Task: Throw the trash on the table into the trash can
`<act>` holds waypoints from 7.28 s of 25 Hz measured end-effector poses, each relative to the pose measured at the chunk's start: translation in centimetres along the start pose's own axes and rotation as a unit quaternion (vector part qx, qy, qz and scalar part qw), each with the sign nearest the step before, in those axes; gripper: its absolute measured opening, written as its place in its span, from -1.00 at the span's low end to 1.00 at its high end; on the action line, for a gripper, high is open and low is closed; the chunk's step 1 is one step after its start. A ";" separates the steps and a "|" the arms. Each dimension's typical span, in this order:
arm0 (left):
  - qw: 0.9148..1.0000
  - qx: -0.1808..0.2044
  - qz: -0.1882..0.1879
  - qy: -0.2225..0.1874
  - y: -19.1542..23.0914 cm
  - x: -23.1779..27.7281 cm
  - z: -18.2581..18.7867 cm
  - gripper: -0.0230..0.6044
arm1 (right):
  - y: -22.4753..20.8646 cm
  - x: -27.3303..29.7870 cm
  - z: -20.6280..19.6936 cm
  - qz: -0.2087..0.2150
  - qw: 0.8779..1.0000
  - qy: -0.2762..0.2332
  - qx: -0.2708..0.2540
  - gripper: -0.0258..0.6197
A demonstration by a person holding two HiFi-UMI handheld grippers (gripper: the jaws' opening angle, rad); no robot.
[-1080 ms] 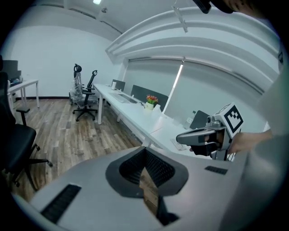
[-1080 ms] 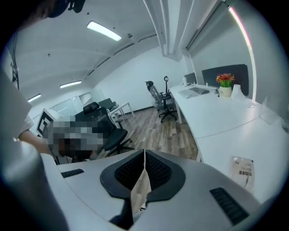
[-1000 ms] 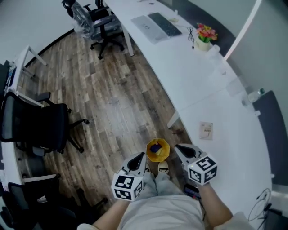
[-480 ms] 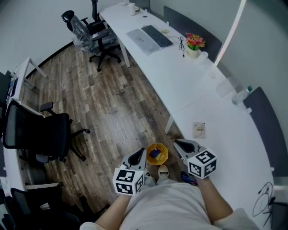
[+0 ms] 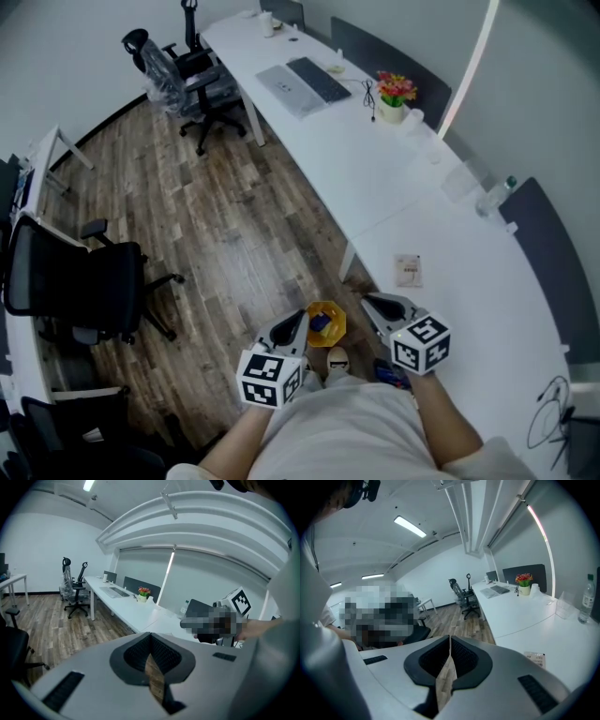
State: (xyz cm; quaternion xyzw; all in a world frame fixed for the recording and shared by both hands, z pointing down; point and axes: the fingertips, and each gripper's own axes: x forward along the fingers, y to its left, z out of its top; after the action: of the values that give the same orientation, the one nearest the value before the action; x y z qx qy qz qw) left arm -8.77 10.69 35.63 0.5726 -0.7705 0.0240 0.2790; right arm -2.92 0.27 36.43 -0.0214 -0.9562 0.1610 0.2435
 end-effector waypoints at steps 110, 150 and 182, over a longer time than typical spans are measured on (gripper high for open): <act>0.994 0.050 -0.079 0.062 -5.5 13.0 -1.9 -0.93 | -23.1 -3.4 -10.0 -0.294 0.951 0.091 0.031 -0.80; 0.999 0.003 0.045 -0.031 4.1 -3.5 -1.4 -0.93 | -2.6 3.9 -3.4 -0.119 0.987 0.062 -0.084 -0.81; 0.997 -0.051 0.055 0.033 11.4 8.8 -17.1 -0.93 | -10.6 17.3 -26.2 -0.087 0.966 0.217 -0.109 -0.81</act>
State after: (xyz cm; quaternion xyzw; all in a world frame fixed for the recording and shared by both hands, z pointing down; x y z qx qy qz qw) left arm -13.71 13.03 57.29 0.5135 -0.7913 0.0190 0.3313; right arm -5.42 0.07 69.48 0.0014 -0.8903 0.0252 0.4547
